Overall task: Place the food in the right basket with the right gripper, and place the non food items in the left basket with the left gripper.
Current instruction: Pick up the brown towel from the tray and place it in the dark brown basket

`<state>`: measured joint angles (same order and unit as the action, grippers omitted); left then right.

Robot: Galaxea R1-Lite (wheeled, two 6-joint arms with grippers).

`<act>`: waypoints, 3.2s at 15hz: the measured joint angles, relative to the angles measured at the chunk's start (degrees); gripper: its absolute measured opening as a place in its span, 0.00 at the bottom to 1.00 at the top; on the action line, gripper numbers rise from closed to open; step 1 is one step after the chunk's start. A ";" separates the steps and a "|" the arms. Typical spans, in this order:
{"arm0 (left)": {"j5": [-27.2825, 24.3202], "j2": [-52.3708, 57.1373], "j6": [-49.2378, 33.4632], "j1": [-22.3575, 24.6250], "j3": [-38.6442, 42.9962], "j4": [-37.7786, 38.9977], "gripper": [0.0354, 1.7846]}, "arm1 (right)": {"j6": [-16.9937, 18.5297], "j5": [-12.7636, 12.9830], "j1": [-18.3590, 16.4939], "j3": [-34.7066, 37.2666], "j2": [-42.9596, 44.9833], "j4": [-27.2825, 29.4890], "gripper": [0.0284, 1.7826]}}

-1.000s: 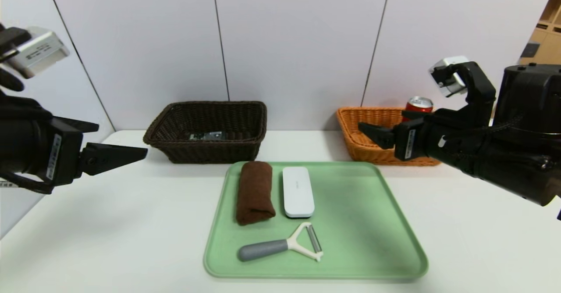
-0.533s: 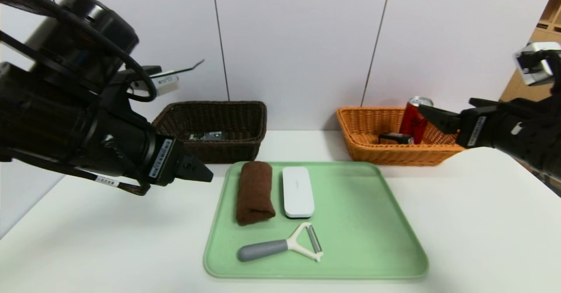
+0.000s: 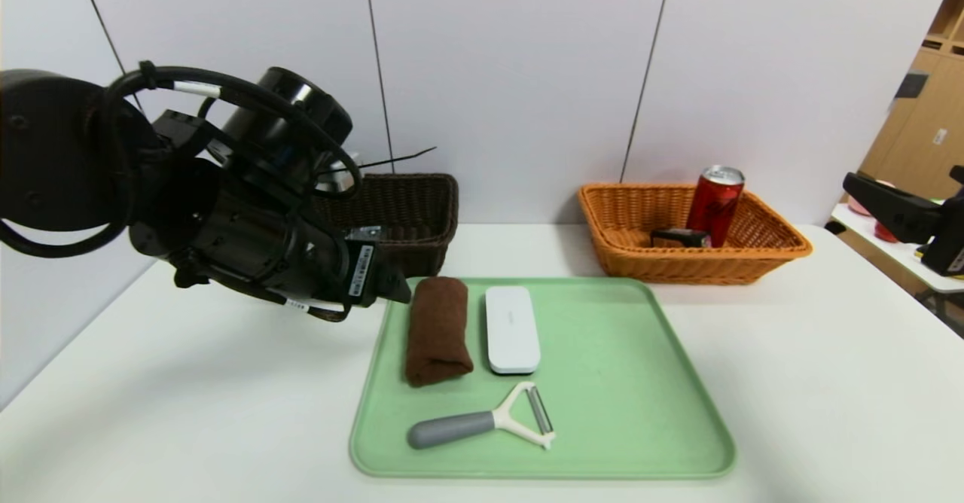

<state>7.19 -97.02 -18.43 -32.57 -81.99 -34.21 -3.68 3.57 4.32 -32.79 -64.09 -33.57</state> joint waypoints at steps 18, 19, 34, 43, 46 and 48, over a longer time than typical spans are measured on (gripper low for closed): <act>3.52 -15.52 -1.07 -4.11 0.09 14.86 0.94 | -0.22 0.00 -0.46 3.55 6.90 3.28 0.95; 3.63 -15.96 -1.08 -4.13 0.16 14.95 0.94 | -0.22 0.00 -0.46 3.47 6.90 3.28 0.95; 5.75 -13.06 0.22 -4.36 1.10 17.32 0.17 | 0.05 -0.16 -0.46 3.56 6.86 3.28 0.95; 11.00 -0.29 19.44 0.85 3.22 35.26 0.17 | 0.11 -0.41 -0.41 5.42 6.42 3.34 0.95; 8.35 -3.78 23.33 5.71 2.94 48.53 0.17 | 0.16 -0.44 -0.41 6.14 6.38 3.28 0.95; 5.01 -6.01 26.31 10.17 2.76 50.49 0.17 | 0.18 -0.41 -0.44 6.30 6.34 3.39 0.95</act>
<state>12.20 -103.03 7.88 -22.41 -79.24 16.29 -3.50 3.16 3.88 -26.49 -57.75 -30.18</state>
